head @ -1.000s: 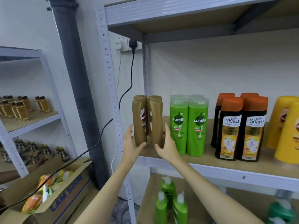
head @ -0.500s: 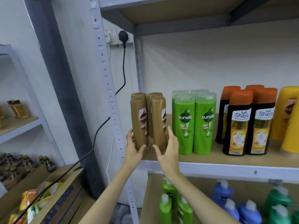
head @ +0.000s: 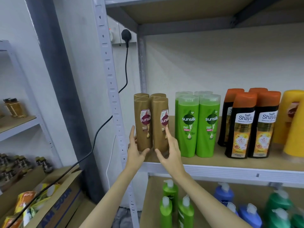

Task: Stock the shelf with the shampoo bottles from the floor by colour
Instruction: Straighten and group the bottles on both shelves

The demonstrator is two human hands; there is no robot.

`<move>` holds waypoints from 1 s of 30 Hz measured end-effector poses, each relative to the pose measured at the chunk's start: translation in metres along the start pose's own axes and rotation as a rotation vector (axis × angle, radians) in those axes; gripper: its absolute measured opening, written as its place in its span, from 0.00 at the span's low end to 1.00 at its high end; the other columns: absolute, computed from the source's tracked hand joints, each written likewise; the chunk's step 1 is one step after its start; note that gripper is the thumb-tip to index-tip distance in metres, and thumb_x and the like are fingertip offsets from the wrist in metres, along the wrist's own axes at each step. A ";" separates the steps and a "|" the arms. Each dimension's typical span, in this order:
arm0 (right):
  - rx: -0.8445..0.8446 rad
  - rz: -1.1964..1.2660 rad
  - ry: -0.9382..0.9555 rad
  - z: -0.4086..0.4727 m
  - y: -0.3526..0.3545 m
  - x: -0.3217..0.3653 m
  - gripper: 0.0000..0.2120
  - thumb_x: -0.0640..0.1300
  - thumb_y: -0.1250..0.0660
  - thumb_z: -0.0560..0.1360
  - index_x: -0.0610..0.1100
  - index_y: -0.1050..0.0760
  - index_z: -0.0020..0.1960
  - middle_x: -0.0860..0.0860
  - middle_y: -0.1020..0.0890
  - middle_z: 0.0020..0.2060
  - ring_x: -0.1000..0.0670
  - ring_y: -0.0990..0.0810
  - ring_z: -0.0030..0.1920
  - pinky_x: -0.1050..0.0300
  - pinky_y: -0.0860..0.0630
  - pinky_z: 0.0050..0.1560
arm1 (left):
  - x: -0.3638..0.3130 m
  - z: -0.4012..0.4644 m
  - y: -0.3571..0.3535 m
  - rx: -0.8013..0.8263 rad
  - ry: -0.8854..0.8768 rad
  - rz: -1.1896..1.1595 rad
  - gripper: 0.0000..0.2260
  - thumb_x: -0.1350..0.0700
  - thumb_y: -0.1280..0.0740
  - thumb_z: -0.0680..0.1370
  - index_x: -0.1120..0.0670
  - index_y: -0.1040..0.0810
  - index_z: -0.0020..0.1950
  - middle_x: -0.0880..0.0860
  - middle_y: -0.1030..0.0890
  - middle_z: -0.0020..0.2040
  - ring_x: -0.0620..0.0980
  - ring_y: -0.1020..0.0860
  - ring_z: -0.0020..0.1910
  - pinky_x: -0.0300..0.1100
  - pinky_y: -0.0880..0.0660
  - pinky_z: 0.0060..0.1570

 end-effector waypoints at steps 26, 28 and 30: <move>-0.028 -0.176 0.076 -0.006 0.002 -0.001 0.43 0.44 0.33 0.75 0.70 0.61 0.70 0.43 0.39 0.68 0.43 0.29 0.64 0.55 0.28 0.60 | -0.008 0.011 0.002 0.036 -0.015 -0.049 0.44 0.64 0.29 0.71 0.40 0.55 0.72 0.44 0.30 0.59 0.45 0.28 0.60 0.47 0.26 0.60; -0.010 -0.166 0.062 -0.005 0.004 -0.003 0.43 0.45 0.33 0.75 0.70 0.62 0.69 0.44 0.42 0.71 0.44 0.33 0.69 0.54 0.29 0.62 | -0.006 0.010 0.001 0.049 -0.024 -0.051 0.43 0.65 0.30 0.72 0.38 0.55 0.72 0.39 0.31 0.60 0.45 0.28 0.62 0.51 0.27 0.62; 0.018 -0.160 0.064 -0.003 0.006 -0.005 0.44 0.46 0.33 0.74 0.71 0.63 0.69 0.45 0.42 0.72 0.47 0.38 0.72 0.53 0.30 0.63 | -0.004 0.008 0.000 0.037 -0.028 -0.043 0.44 0.63 0.29 0.71 0.35 0.55 0.71 0.40 0.33 0.63 0.48 0.30 0.65 0.55 0.28 0.63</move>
Point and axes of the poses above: each hand's wrist, its own z-axis towards the middle knuckle, its own y-axis out of the back of the hand, x = y × z, the point moved 6 cm from there along z, towards the middle knuckle
